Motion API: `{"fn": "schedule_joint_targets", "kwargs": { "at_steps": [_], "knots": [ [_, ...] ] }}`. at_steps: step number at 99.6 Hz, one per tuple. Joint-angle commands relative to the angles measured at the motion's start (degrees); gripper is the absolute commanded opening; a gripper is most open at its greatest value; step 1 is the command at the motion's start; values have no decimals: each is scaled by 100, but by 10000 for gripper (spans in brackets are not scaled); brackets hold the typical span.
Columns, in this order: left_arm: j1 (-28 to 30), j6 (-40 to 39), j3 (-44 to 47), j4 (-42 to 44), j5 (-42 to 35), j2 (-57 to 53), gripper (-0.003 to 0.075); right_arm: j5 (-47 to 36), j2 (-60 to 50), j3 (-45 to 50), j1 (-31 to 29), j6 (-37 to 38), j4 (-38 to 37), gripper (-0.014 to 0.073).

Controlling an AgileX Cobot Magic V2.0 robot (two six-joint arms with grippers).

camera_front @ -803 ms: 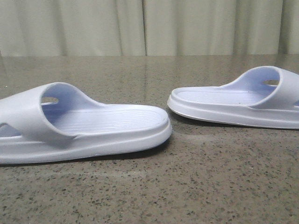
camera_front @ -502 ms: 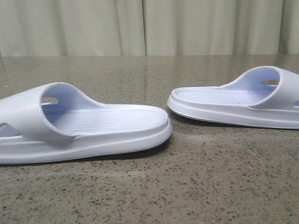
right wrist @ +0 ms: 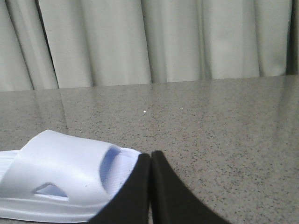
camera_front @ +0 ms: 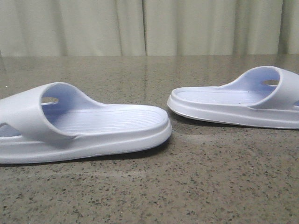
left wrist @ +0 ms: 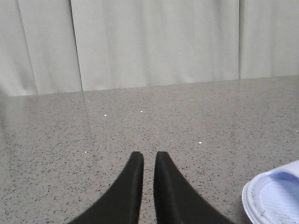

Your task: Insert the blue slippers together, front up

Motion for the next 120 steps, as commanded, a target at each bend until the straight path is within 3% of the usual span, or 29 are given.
{"fn": "schedule_joint_targets", "kwargs": {
  "at_steps": [1, 93, 120],
  "knots": [
    [-40, -52, 51, -28, -455, -163, 16, -441, -113, 126, -34, 0, -15, -107],
    [-40, -52, 51, -61, -455, -163, 16, -540, -113, 126, -34, 0, -15, -107],
    [-40, -52, 51, -1788, -485, -163, 15, -795, -113, 116, -34, 0, 53, -107]
  ]
}}
